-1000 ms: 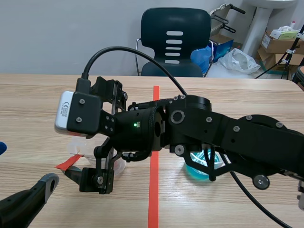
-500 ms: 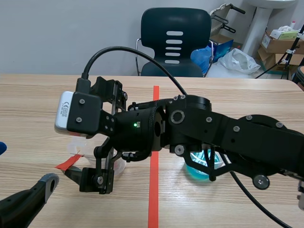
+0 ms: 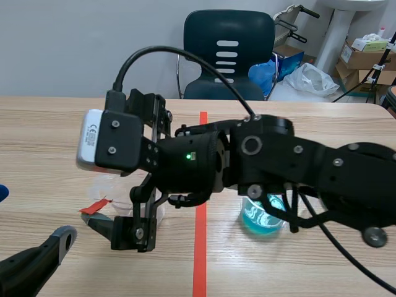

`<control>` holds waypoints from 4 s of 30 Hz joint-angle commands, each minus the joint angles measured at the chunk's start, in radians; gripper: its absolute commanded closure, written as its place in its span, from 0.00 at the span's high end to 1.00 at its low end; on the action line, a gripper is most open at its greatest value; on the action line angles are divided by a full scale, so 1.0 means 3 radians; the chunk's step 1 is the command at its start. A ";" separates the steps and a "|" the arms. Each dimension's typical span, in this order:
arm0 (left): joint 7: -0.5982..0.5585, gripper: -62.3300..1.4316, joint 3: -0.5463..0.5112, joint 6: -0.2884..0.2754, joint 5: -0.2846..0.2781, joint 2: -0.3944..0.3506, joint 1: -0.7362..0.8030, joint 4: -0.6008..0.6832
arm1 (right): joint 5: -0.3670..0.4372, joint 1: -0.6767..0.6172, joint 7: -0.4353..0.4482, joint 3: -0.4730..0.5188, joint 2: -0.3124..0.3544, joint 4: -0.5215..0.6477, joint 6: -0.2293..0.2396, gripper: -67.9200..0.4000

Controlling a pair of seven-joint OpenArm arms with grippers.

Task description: Do the redox reaction experiment

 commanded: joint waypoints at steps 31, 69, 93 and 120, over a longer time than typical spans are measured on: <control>0.0348 1.00 -0.0440 0.0005 0.0146 0.0000 -0.0028 0.0675 | 0.1246 -0.1867 -0.0622 0.2984 0.1489 0.1537 -0.0177 0.96; 0.0383 1.00 -0.0638 -0.0270 0.0590 0.0389 -0.0453 0.0754 | 0.0223 -0.2584 -0.0496 0.3844 0.0098 0.1419 0.0165 0.25; 0.0384 1.00 -0.0638 -0.0268 0.0562 0.0389 -0.0453 0.0754 | -0.0097 -0.2584 -0.0483 0.3644 0.0142 0.1345 0.0167 0.49; 0.0384 1.00 -0.0638 -0.0270 0.0563 0.0389 -0.0453 0.0754 | -0.0280 -0.2584 -0.0463 0.3644 0.0142 0.1345 0.0164 0.80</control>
